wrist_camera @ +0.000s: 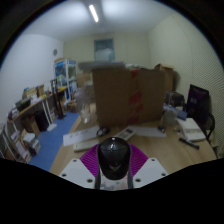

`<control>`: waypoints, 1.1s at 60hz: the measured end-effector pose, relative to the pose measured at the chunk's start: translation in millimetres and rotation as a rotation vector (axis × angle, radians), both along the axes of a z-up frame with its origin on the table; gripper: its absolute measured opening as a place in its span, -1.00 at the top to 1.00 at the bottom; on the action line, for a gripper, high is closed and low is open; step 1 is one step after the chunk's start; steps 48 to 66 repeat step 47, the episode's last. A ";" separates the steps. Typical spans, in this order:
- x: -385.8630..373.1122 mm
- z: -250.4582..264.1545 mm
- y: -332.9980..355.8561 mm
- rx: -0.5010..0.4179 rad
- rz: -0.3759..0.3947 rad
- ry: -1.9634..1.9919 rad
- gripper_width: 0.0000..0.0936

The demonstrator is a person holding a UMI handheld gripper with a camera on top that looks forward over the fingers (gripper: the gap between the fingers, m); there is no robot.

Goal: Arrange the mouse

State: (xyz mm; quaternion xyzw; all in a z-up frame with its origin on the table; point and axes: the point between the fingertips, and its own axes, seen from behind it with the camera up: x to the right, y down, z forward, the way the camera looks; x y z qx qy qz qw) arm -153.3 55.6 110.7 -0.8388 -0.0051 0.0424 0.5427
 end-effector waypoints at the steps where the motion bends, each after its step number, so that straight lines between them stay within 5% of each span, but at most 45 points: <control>1: -6.4 -11.1 0.1 -0.016 0.004 -0.009 0.23; 12: -30.3 -123.0 -18.2 -0.219 0.007 -0.047 0.16; 22: -30.4 -122.3 -15.7 -0.230 0.021 -0.036 -0.17; 28: -29.0 -105.5 -27.0 -0.263 0.016 0.008 -0.90; 31: -23.5 -89.8 -36.4 -0.252 0.019 0.009 -0.78; 42: 5.1 -30.7 -98.4 -0.250 0.035 0.070 -0.80; 66: 35.7 -22.6 -130.9 -0.283 0.025 0.049 -0.81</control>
